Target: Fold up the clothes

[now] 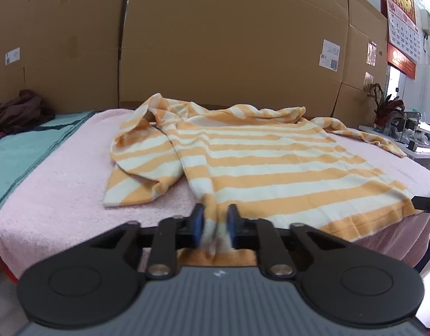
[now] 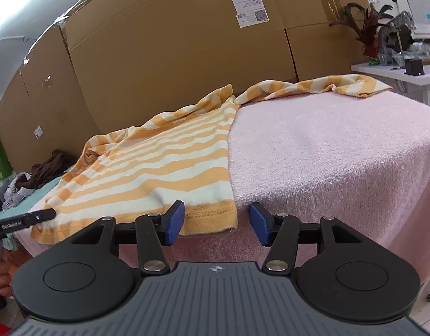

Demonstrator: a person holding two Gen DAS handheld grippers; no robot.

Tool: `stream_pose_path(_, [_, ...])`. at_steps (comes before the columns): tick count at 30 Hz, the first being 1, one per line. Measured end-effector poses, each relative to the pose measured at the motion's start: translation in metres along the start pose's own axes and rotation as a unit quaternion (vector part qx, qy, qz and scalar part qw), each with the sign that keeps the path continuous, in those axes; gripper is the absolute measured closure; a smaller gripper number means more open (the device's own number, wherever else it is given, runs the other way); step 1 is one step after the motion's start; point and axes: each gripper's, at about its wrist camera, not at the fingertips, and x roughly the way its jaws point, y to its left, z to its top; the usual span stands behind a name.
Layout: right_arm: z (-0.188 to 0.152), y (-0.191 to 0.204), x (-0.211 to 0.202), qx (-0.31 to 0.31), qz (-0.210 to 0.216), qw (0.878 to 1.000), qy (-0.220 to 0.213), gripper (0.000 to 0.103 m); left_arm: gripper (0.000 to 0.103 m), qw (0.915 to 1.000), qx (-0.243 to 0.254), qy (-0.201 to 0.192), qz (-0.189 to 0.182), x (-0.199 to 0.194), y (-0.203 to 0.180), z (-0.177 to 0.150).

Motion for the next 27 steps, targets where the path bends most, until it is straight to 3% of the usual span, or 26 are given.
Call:
stream_pose_path(2, [0.000, 0.001, 0.000, -0.015, -0.020, 1.000, 0.002, 0.075, 0.102, 0.9999, -0.010, -0.001, -0.003, -0.002, 0.000, 0.000])
stream_pose_path(3, [0.001, -0.002, -0.001, -0.001, -0.008, 1.000, 0.003, 0.097, 0.103, 0.9998, -0.018, -0.001, -0.007, -0.003, 0.000, 0.000])
stream_pose_path(7, [0.007, -0.014, -0.008, 0.055, 0.045, 0.997, -0.002, 0.097, 0.103, 0.9964, -0.066, -0.021, -0.049, -0.018, 0.007, 0.006])
stream_pose_path(12, [0.017, -0.031, -0.019, 0.160, 0.158, 0.974, -0.025, 0.097, 0.103, 0.9915, -0.086, -0.046, -0.086, -0.049, 0.010, 0.019])
stream_pose_path(19, [0.027, -0.030, -0.048, 0.148, 0.210, 0.966, -0.034, 0.097, 0.103, 0.9931, -0.079, -0.044, -0.075, -0.073, 0.018, 0.024])
stream_pose_path(22, [0.023, -0.030, -0.045, 0.119, 0.164, 0.979, -0.010, 0.097, 0.103, 0.9948, -0.076, -0.023, -0.064, -0.060, 0.020, 0.022])
stream_pose_path(25, [0.020, -0.032, -0.035, 0.082, 0.059, 0.995, 0.015, 0.090, 0.103, 0.9972, -0.041, -0.018, -0.060, -0.042, 0.006, 0.031])
stream_pose_path(27, [0.024, -0.032, -0.032, 0.059, 0.003, 0.998, -0.001, 0.089, 0.079, 0.9964, -0.028, -0.026, -0.076, -0.027, -0.005, 0.041])
